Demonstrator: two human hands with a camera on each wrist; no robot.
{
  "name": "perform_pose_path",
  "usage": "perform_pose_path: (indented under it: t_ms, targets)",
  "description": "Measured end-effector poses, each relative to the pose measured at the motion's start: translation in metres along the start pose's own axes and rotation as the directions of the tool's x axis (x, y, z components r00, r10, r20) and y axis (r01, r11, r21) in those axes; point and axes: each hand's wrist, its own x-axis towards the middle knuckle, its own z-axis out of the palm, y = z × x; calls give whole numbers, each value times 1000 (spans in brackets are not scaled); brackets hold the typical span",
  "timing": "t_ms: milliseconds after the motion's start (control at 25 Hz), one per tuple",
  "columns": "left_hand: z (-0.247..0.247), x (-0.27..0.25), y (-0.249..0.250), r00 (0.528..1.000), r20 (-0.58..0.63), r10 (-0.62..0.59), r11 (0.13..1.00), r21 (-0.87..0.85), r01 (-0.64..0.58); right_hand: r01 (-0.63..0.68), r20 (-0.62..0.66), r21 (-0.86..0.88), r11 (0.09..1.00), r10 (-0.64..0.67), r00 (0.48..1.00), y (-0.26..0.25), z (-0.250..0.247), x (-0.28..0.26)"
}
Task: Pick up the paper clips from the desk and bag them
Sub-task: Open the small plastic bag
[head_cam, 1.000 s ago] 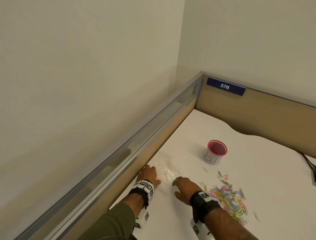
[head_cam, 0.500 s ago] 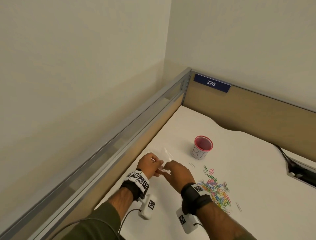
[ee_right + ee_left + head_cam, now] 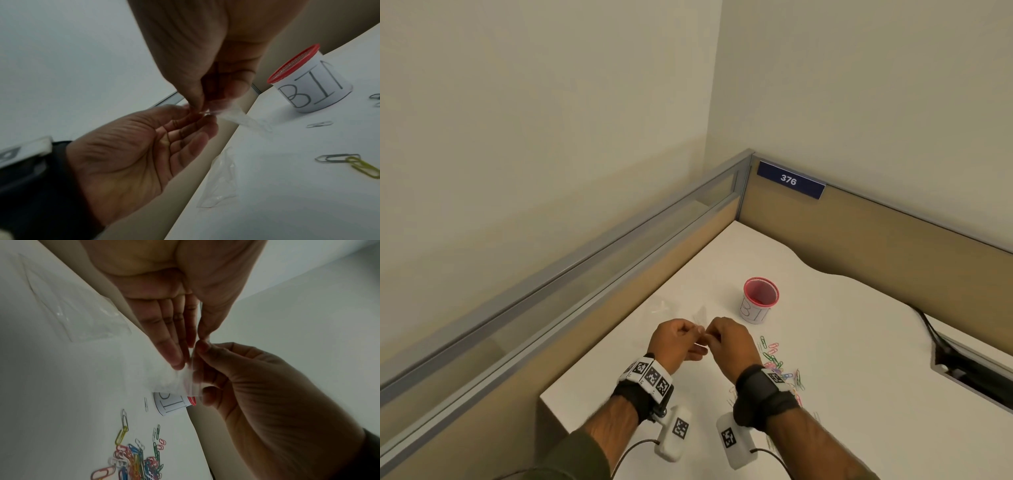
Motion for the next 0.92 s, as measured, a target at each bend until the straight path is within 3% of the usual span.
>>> perform_pose_path:
  t_ms: [320, 560, 920]
  targets:
    - [18, -12, 3, 999, -47, 15, 999, 45, -13, 10, 20, 98, 995, -12, 1000, 11, -12, -7]
    - [13, -6, 6, 1000, -12, 24, 1000, 16, -24, -18, 29, 230, 973, 12, 1000, 10, -15, -4]
    - [18, -2, 8, 999, -8, 46, 998, 46, -45, -114, 3, 427, 897, 125, 992, 11, -17, -8]
